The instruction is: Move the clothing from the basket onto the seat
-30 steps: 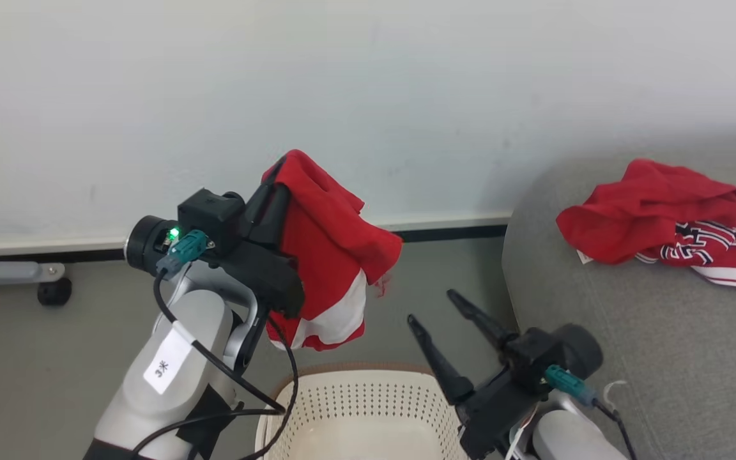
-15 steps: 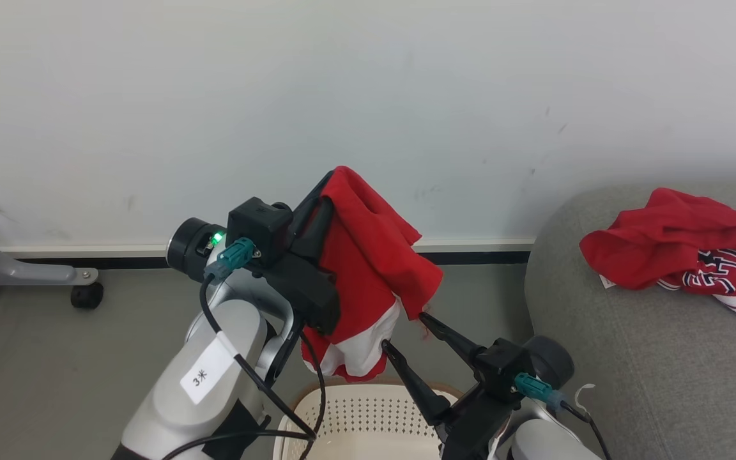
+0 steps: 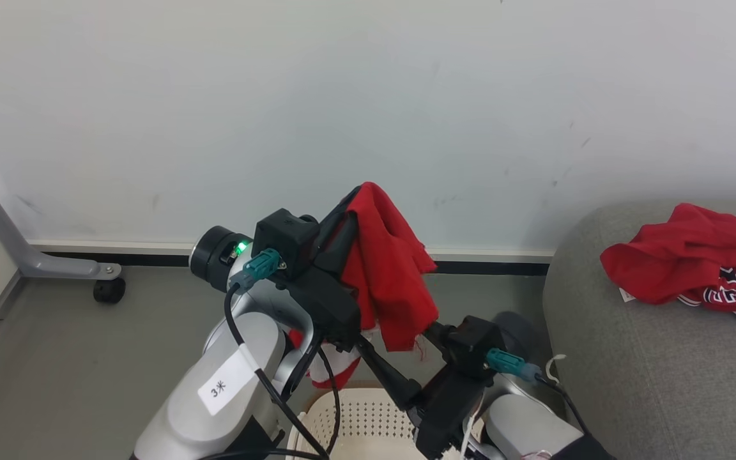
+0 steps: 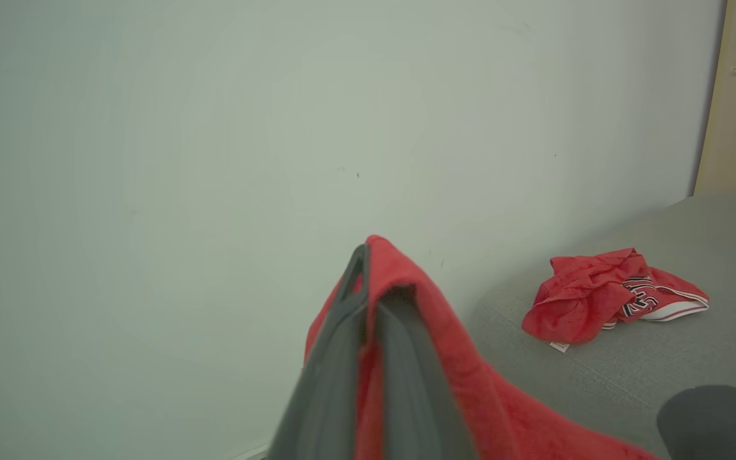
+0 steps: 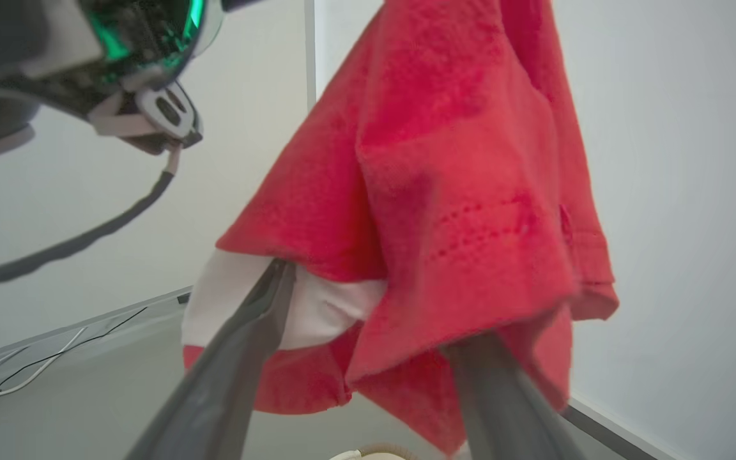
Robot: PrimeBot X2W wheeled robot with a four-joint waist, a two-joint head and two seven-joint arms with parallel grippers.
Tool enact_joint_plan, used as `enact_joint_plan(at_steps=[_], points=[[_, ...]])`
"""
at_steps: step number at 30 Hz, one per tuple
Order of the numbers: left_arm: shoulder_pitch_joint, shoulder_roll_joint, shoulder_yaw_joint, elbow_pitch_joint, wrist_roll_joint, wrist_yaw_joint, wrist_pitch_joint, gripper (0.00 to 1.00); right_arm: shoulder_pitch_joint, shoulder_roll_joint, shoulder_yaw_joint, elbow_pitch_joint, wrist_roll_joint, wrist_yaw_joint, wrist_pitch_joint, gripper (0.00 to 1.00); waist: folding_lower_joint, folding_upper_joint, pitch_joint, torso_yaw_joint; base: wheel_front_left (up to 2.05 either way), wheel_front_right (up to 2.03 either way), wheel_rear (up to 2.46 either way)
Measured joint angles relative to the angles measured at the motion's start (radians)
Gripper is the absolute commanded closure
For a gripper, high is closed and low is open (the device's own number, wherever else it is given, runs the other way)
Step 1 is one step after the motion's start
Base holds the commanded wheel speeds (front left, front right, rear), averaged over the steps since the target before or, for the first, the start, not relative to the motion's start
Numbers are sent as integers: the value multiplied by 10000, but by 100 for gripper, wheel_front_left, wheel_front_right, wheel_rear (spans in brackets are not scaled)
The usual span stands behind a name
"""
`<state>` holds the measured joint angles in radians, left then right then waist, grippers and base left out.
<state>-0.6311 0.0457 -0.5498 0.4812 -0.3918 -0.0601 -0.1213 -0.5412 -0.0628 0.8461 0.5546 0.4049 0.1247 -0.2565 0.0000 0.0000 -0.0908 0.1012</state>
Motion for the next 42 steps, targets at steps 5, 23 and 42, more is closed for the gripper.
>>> enact_joint_plan(at_steps=[5,23,42], points=[[12,-4,-119,-163,-213,86,146,100,-656,-4,619,328,447,0,12,0,0,0,40,96,0,0,0],[730,282,384,-426,-541,529,401,2,-1408,-2,792,1066,1361,-192,10,100,0,0,260,-540,0,0,0],[2112,535,499,-740,-901,512,-140,0,-1622,-1342,-426,391,1114,-658,2,100,0,0,260,-2430,0,0,0]])
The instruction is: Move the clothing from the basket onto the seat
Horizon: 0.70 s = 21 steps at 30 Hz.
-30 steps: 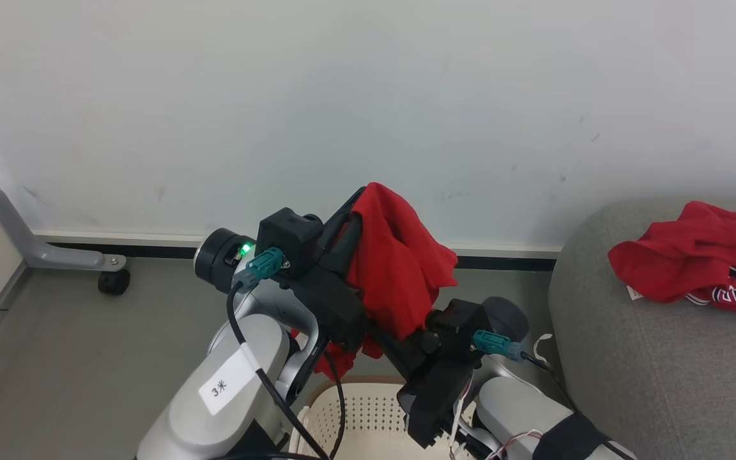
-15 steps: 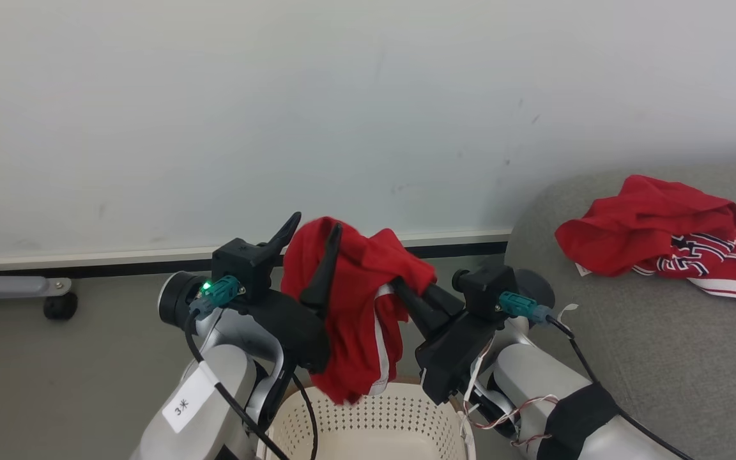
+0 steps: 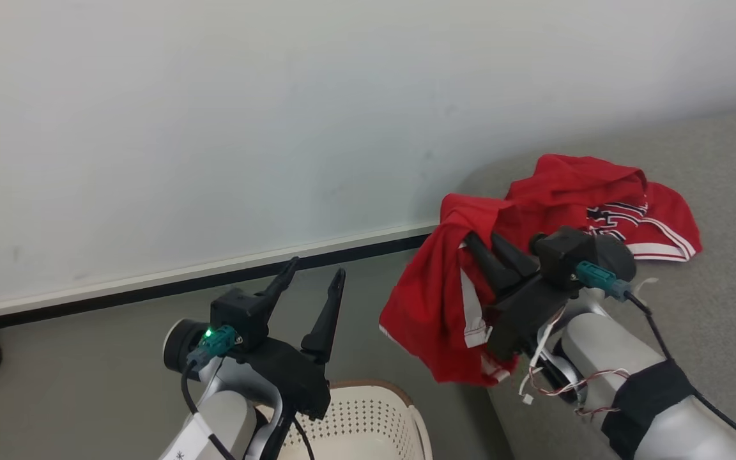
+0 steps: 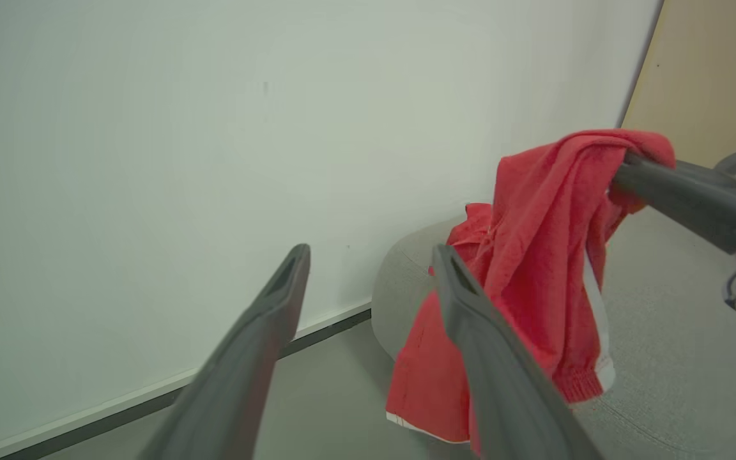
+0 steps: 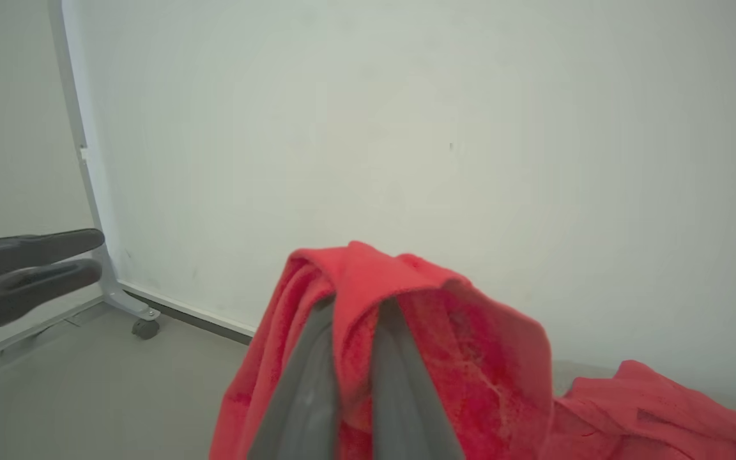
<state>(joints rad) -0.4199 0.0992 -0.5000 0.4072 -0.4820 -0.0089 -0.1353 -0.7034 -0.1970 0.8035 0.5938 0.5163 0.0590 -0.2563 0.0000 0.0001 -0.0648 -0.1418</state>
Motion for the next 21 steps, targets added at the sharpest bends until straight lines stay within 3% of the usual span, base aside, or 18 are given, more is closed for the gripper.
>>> enact_joint_plan(at_steps=[11,21], points=[[558,-134,-439,-401,2,-180,-328,0,489,-1547,-769,-1747,-311,-765,-2,100,0,0,-36,-1580,0,0,0],[949,-236,-583,-792,4,15,-512,0,-95,-1822,-907,-2765,-594,-763,-4,100,0,0,48,-2947,0,0,0]])
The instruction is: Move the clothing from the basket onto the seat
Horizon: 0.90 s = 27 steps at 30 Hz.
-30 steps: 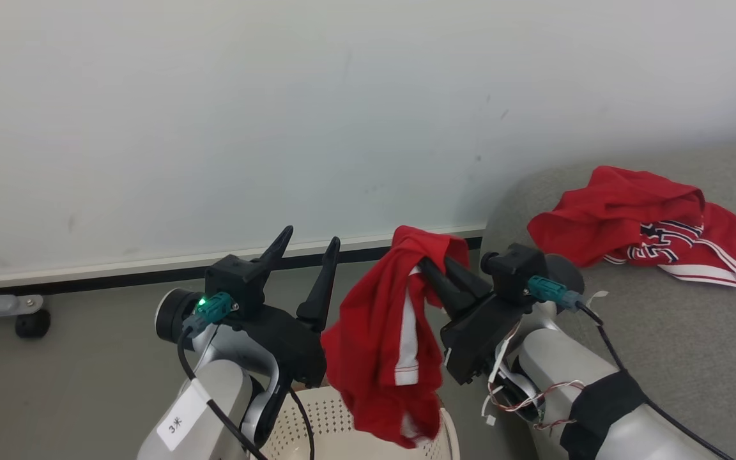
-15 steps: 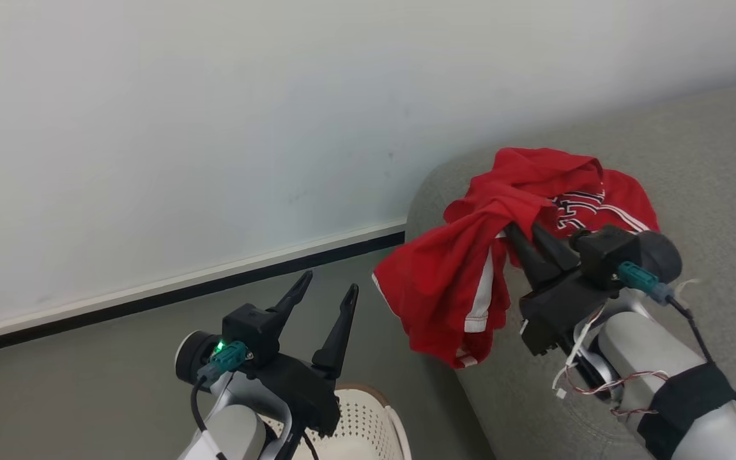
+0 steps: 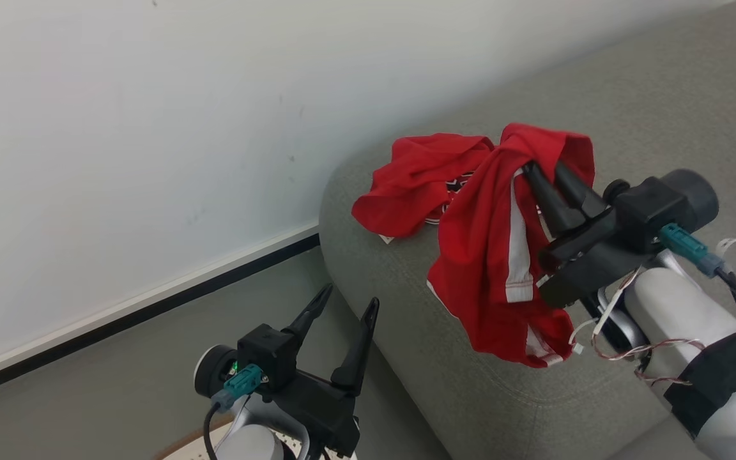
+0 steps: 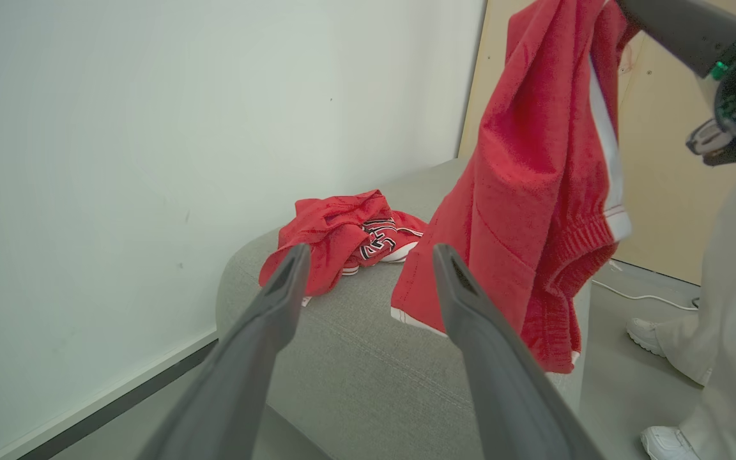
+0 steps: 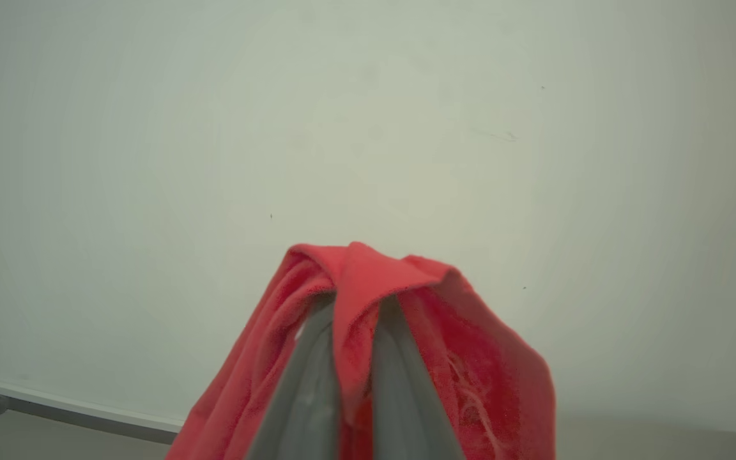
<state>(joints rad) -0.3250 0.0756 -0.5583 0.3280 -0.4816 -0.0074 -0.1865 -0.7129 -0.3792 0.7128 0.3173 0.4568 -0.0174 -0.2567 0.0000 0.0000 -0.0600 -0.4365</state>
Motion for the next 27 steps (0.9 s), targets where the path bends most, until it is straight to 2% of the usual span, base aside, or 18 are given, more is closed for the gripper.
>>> enact_joint_plan(at_steps=[5,11,18,27], points=[[-8,-136,-364,-88,65,0,4,0,-371,-499,-504,46,109,58,4,100,-1,0,221,-479,0,0,0],[-51,-142,-602,-391,207,88,127,0,-1575,-1024,-1064,479,230,217,236,100,0,0,699,-500,0,0,0],[-334,-84,-700,-978,614,217,299,0,-3073,-1444,-1559,1329,288,449,596,100,1,1,1421,27,0,0,0],[-875,196,-859,-1845,1039,245,631,0,-4457,-2125,-2234,2755,428,527,924,100,2,1,2523,927,0,0,0]])
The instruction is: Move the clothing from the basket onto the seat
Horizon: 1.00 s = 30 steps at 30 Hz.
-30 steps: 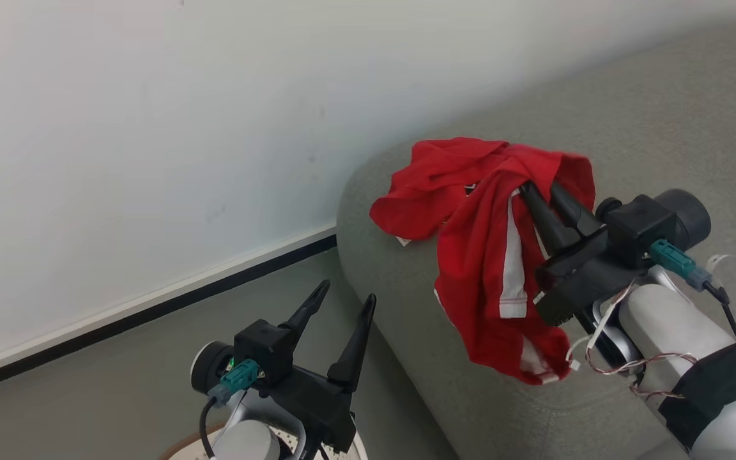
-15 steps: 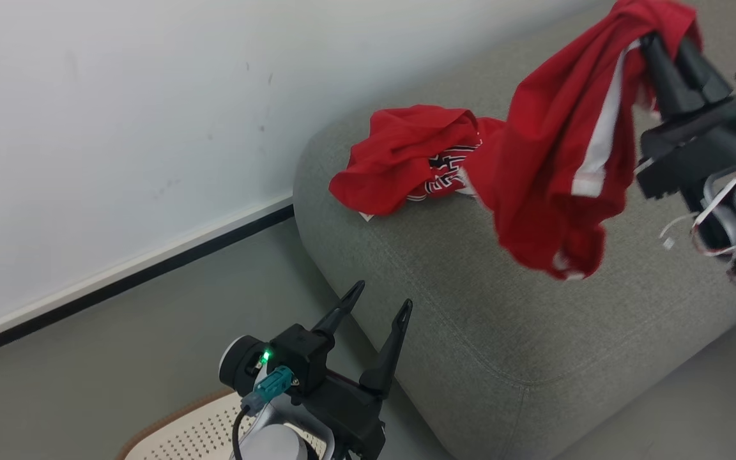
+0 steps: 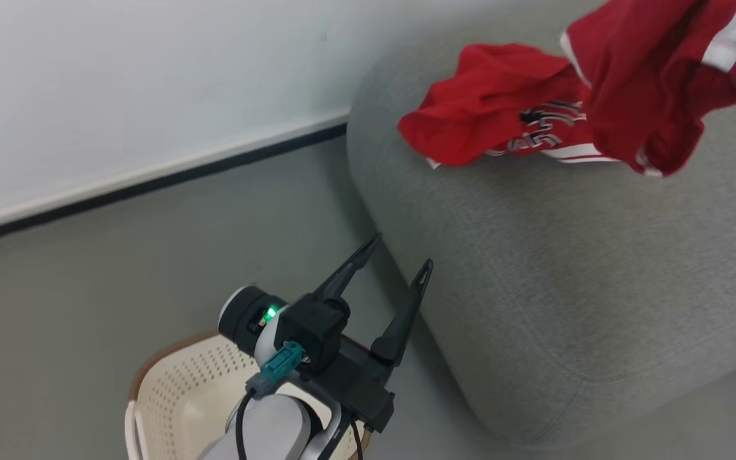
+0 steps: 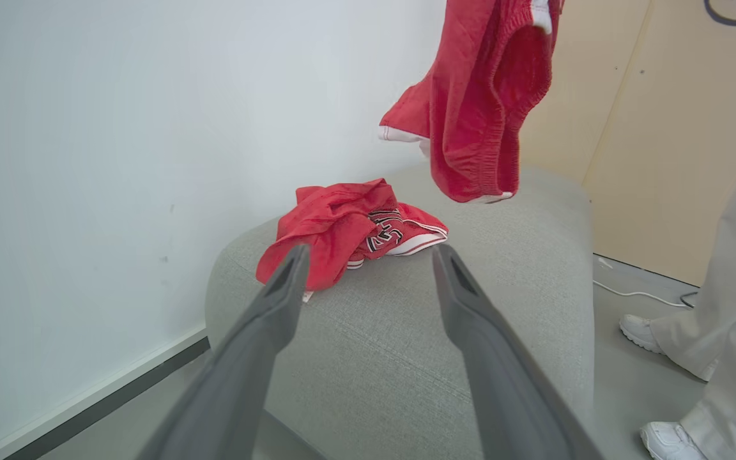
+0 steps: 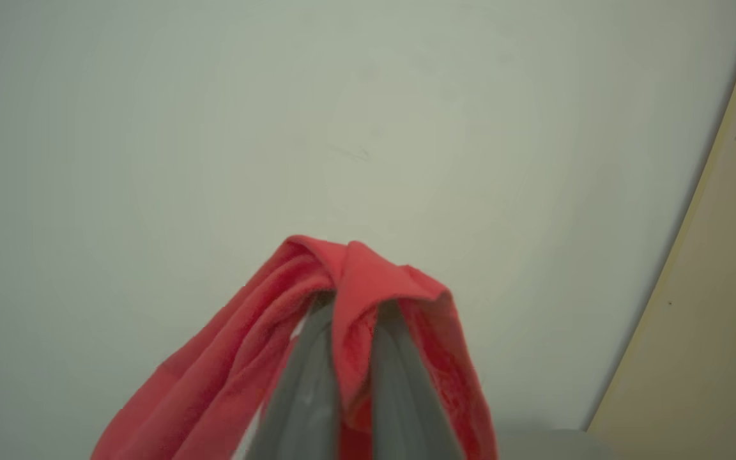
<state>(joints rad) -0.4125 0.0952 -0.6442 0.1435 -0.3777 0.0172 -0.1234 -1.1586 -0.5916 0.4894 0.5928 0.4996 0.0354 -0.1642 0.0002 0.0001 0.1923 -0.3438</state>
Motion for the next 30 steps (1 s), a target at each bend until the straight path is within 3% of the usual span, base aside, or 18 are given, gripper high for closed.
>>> enact_joint_plan(at_steps=[8,13,20,25,30], points=[[-557,201,-115,-531,278,-13,391,0,-660,-265,-376,936,54,-23,65,100,0,0,971,648,0,0,0],[-996,282,-146,-874,389,-90,660,0,-676,-221,-568,1701,251,-280,136,100,1,0,1689,1066,0,0,0],[-1405,359,-117,-1252,688,-86,968,0,-636,545,-560,2462,477,-527,130,100,1,0,2729,1524,0,0,0],[-1650,658,100,-1298,780,-79,1043,0,-629,1093,-366,2945,546,-527,4,100,1,1,3476,1697,0,0,0],[-1780,765,190,-1149,815,-69,1043,0,-723,1227,-203,3499,445,-470,-196,100,0,1,4033,1720,0,0,0]])
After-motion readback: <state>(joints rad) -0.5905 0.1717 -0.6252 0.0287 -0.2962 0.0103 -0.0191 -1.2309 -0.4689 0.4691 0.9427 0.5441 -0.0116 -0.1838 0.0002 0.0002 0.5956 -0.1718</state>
